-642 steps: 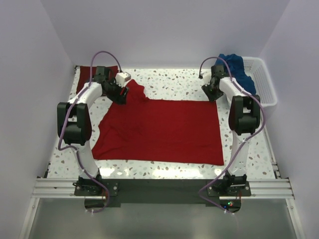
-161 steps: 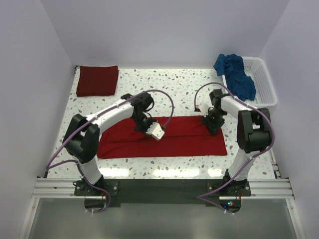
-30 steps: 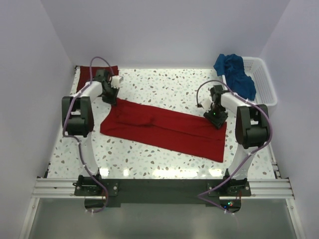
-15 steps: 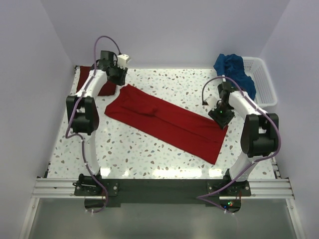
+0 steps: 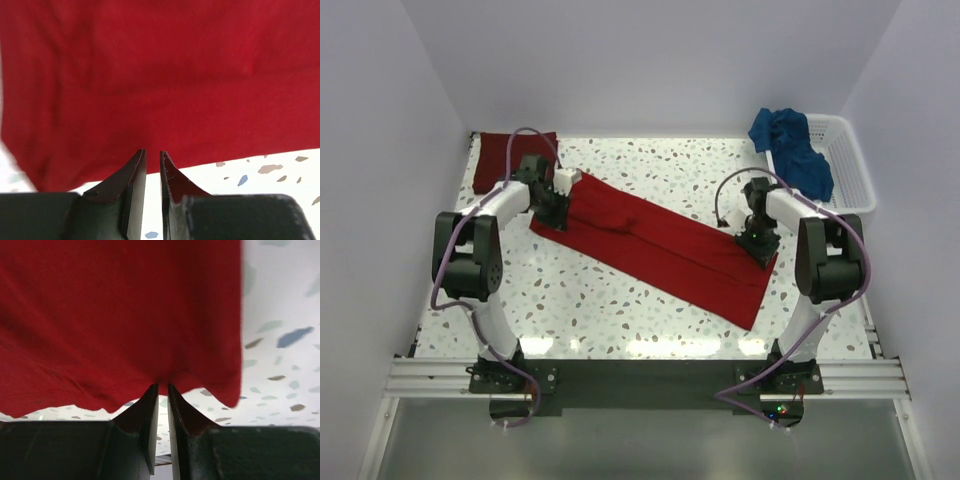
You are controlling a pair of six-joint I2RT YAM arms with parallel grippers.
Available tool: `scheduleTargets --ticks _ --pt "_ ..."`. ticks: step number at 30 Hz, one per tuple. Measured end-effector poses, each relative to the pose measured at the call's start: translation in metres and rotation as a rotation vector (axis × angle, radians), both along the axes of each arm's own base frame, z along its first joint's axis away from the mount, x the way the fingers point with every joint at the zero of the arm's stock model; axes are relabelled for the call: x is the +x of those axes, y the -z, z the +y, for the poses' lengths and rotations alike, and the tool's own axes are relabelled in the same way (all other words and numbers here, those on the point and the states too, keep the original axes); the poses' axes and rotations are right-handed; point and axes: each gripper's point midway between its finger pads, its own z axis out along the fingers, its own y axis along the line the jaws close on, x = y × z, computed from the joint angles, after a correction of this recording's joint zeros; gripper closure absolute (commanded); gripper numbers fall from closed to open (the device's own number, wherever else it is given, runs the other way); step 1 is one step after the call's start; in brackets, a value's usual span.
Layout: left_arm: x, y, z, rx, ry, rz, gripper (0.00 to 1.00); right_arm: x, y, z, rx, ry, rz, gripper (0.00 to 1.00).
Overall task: Fold and stack the t-shirts
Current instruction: Fold the tshirt
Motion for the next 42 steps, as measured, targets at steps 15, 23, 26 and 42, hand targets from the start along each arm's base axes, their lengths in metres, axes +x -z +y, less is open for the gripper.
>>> scheduleTargets --ticks 15,23,26,42 --pt "0.090 0.034 -0.016 0.006 -0.011 -0.011 0.84 -0.067 0.018 0.019 -0.095 -0.193 0.105 0.78" --pt "0.197 0.024 -0.037 -0.030 0.042 -0.199 0.69 -0.125 0.010 0.115 0.045 -0.426 0.272 0.67" --pt "0.196 0.018 -0.042 -0.057 0.053 -0.218 0.66 -0.142 0.007 0.157 0.114 -0.497 0.320 0.66" --pt "0.074 -0.114 -0.051 -0.191 0.125 -0.355 0.60 -0.110 -0.029 0.165 0.098 -0.490 0.166 0.69"
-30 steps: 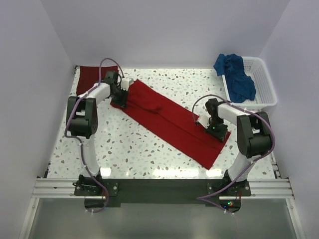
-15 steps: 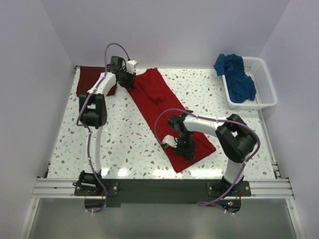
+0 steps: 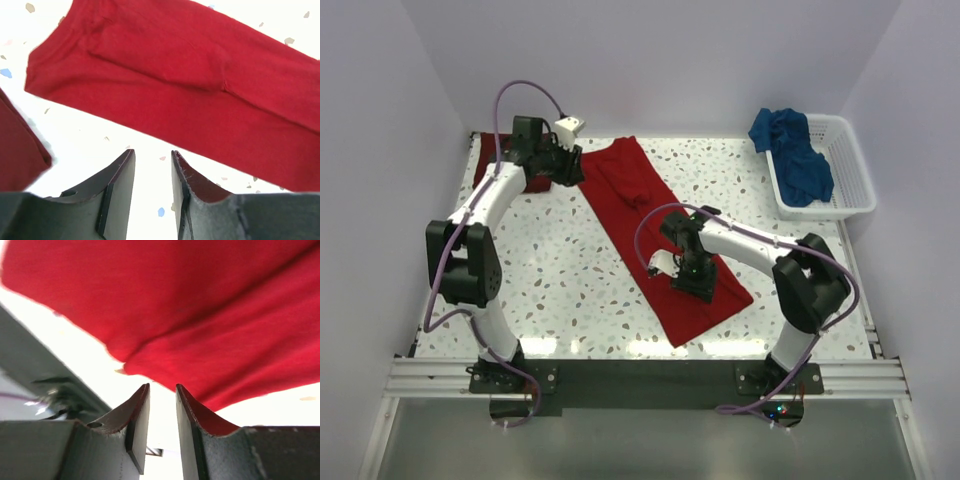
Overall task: Fold and stack the t-shirts
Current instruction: Fold the tshirt
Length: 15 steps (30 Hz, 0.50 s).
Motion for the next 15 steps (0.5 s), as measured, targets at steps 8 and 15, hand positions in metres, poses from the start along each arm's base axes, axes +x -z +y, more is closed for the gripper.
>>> scheduleTargets --ticks 8,15 --pt "-0.024 0.027 0.001 0.002 0.009 0.084 0.58 0.016 0.045 -0.018 -0.130 -0.011 -0.047 0.71" --pt "-0.041 0.019 0.002 -0.012 0.023 0.095 0.58 0.005 0.049 -0.016 -0.156 -0.012 -0.021 0.72"
